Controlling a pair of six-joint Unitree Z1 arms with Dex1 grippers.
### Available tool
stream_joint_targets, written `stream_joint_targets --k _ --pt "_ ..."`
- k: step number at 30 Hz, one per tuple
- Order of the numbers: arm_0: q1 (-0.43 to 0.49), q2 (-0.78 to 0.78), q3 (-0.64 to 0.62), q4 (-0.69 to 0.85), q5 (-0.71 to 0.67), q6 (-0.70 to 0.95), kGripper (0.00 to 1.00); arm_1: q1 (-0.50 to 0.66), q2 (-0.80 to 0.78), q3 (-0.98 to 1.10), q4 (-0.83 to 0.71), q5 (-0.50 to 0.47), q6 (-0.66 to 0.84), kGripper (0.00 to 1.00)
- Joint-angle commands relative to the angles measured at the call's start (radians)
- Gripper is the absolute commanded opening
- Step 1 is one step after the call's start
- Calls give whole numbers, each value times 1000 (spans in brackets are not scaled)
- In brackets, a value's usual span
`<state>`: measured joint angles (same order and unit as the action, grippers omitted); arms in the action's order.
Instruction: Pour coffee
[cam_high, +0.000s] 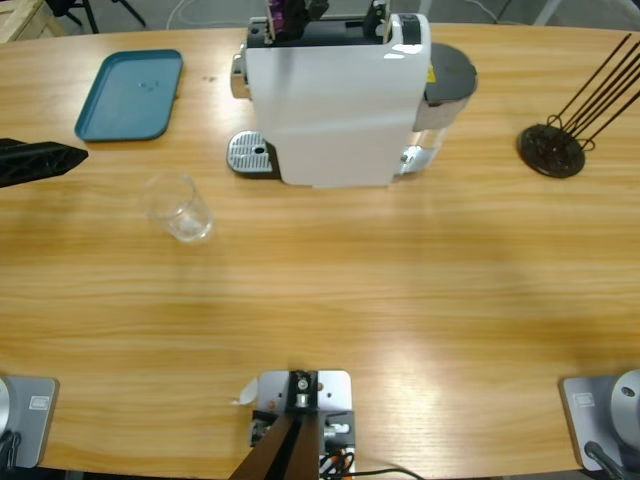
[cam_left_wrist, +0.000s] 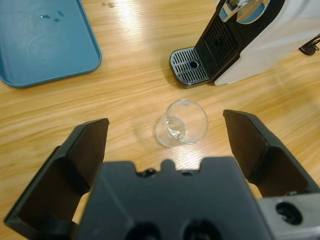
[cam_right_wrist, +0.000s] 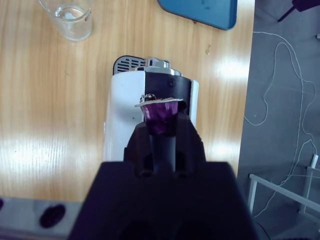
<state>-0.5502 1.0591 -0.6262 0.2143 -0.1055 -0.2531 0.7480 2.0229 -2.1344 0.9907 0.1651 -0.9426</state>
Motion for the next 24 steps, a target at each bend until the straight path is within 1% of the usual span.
stream_joint_targets --k 1,15,16,17,18,19,21,23,24 --pt "5 32 29 -13 -8 6 1000 -18 78 -9 32 -16 -1 0" --pt "5 37 28 -15 -8 6 1000 -18 123 -53 69 -19 14 0" --pt "6 36 28 -15 -8 6 1000 -18 126 -54 71 -19 21 26" --pt "5 33 29 -15 -8 6 1000 -18 130 -57 78 -19 29 145" --pt "6 30 29 -15 -8 6 1000 -18 133 -61 86 -19 31 172" --pt "6 31 29 -15 -8 6 1000 -18 135 -66 95 -19 35 275" --pt "6 31 29 -15 -8 6 1000 -18 135 -67 98 -19 40 368" --pt "6 31 29 -15 -8 6 1000 -18 137 -71 102 -19 44 414" --pt "6 32 29 -15 -8 6 1000 -18 137 -74 104 -23 48 476"
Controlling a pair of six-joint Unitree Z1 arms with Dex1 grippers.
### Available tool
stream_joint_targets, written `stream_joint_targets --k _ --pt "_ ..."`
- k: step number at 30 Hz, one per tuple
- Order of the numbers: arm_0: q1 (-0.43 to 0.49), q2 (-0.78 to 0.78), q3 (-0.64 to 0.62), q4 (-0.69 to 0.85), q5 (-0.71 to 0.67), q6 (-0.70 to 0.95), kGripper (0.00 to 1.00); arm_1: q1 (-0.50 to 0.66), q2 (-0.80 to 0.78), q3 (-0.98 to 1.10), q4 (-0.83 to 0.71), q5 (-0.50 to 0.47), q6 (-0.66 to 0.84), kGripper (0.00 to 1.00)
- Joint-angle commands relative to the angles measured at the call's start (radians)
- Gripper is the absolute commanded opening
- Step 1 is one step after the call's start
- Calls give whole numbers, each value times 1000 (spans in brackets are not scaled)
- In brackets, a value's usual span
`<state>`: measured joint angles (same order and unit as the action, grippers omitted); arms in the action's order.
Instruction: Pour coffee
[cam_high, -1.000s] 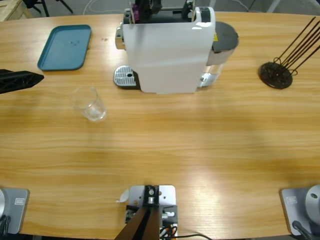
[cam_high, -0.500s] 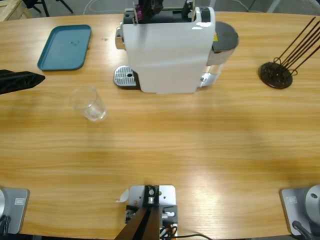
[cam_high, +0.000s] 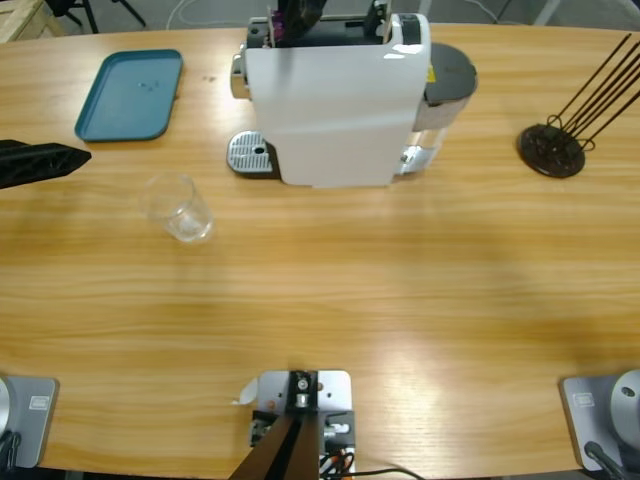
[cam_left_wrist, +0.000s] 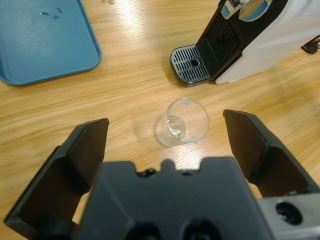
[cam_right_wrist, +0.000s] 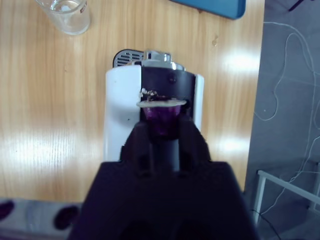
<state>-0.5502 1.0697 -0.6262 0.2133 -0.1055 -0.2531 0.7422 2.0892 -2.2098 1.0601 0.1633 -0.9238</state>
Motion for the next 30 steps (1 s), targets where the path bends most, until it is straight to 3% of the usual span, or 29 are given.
stream_joint_targets --k 1,8,11,13,14,15,16,18,19,25,27,30 --pt "5 21 29 -14 -8 6 1000 -12 71 1 35 -24 32 485" --pt "6 22 29 -13 -8 6 1000 -10 36 -42 50 -39 34 491" --pt "6 28 29 -14 -10 6 1000 47 -25 -81 51 -64 68 508" --pt "6 30 28 -14 -18 6 1000 102 -70 -100 58 -89 113 766" --pt "5 31 28 -14 -22 6 1000 127 -97 -111 79 -79 123 972" --pt "5 30 28 -14 -23 7 1000 145 -118 -122 102 -78 136 968" --pt "6 30 28 -14 -23 8 1000 160 -138 -137 134 -71 150 812" --pt "5 32 28 -15 -25 8 1000 172 -184 -178 220 -70 202 339" --pt "6 32 28 -15 -26 8 1000 172 -216 -186 260 -72 211 15" --pt "6 32 29 -17 -32 8 1000 114 -377 -66 282 -78 400 0" --pt "5 29 29 -16 -33 8 1000 63 -419 47 177 -42 454 0" --pt "6 28 30 -15 -33 8 1000 41 -480 239 -38 -114 542 0"
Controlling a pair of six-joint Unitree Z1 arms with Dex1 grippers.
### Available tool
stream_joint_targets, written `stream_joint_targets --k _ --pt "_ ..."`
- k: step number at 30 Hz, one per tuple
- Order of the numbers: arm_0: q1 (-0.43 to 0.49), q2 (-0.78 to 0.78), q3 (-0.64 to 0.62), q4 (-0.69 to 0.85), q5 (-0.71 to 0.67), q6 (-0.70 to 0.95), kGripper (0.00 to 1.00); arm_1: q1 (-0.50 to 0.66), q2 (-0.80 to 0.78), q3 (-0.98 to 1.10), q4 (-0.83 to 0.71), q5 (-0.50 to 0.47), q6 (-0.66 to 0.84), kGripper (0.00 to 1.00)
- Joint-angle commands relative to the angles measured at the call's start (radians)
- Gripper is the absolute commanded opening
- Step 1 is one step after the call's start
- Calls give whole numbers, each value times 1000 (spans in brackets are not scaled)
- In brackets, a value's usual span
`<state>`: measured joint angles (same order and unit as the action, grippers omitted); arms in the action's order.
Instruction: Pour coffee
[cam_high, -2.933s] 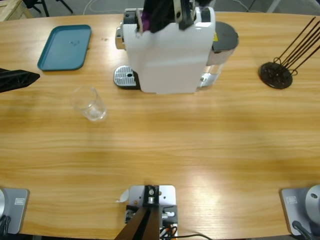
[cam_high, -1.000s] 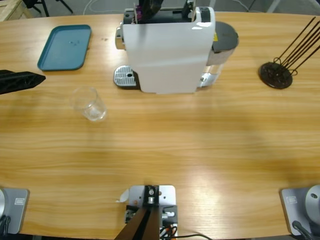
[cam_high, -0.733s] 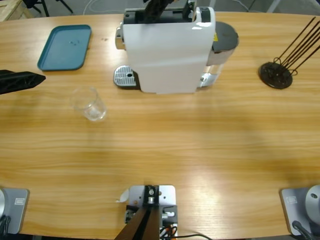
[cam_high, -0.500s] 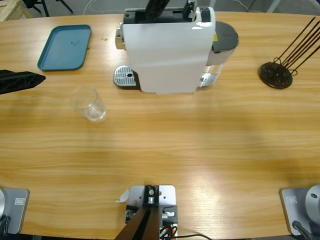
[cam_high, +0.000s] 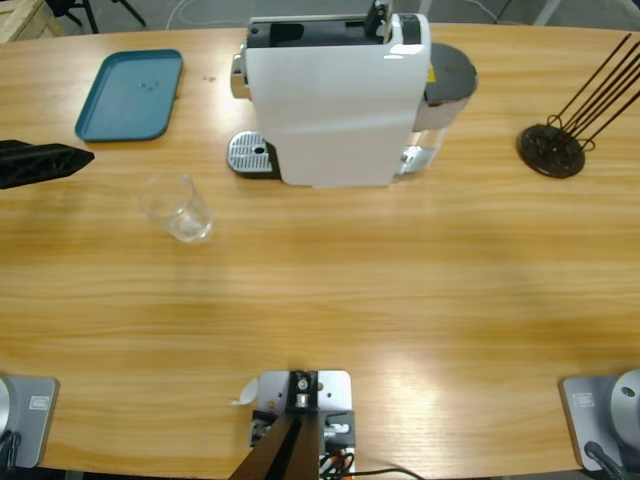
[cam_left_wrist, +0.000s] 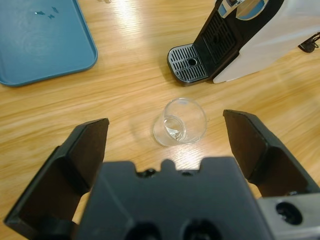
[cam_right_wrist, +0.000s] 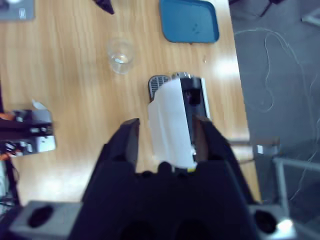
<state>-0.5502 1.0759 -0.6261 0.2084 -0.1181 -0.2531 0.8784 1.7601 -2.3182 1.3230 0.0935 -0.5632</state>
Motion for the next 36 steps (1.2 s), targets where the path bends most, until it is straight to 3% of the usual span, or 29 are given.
stream_joint_targets --k 1,5,10,36 --pt "6 21 31 -11 -20 8 1000 -96 -178 433 -399 -113 222 0" --pt "5 18 31 -11 -20 8 1000 -95 -279 797 -816 -387 330 0" --pt "6 22 31 -12 -20 8 1000 -88 -265 930 -979 -540 359 0" --pt "6 36 29 -14 -21 9 1000 102 86 793 -1047 -533 401 0"
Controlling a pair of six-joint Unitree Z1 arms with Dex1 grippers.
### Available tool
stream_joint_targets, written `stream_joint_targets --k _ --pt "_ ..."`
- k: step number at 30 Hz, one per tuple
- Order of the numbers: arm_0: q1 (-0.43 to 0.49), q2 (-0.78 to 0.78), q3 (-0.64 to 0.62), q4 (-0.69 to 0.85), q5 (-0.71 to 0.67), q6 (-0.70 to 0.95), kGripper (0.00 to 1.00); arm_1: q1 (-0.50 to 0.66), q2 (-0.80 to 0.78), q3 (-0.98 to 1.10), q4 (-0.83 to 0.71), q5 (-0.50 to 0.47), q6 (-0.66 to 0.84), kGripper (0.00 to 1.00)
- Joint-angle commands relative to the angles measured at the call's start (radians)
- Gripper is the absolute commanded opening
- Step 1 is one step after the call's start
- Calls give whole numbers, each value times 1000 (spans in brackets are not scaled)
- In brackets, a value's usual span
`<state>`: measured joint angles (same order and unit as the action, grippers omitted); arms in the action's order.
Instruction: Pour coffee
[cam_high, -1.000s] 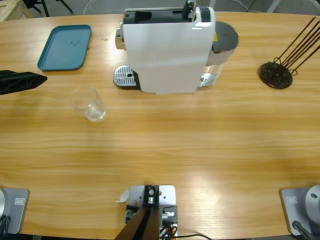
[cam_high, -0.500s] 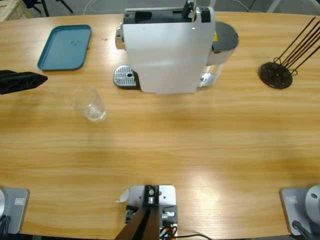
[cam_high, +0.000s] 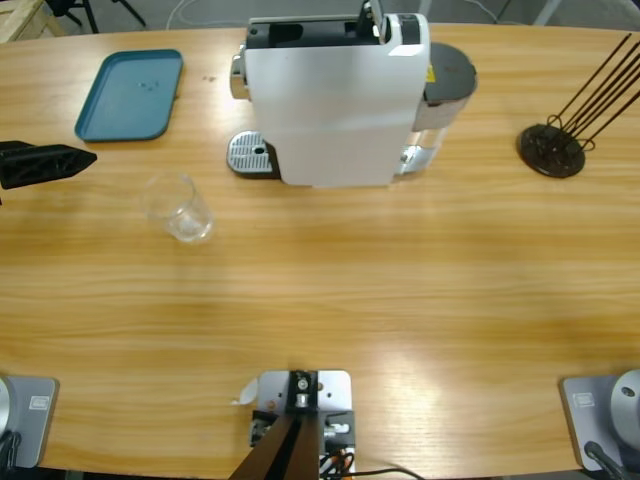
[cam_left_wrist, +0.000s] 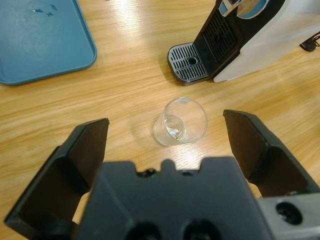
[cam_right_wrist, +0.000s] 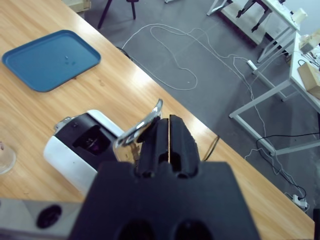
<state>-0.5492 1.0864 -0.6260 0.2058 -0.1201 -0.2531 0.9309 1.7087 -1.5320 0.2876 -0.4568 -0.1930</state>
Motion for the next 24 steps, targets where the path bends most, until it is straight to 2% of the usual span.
stream_joint_targets --k 1,15,24 --pt "5 26 29 -12 -19 9 1000 53 150 7 -15 19 32 0" --pt "5 30 28 -11 -19 9 1000 86 282 31 -50 100 89 0" --pt "5 30 28 -11 -19 9 1000 111 331 155 -175 112 148 0"
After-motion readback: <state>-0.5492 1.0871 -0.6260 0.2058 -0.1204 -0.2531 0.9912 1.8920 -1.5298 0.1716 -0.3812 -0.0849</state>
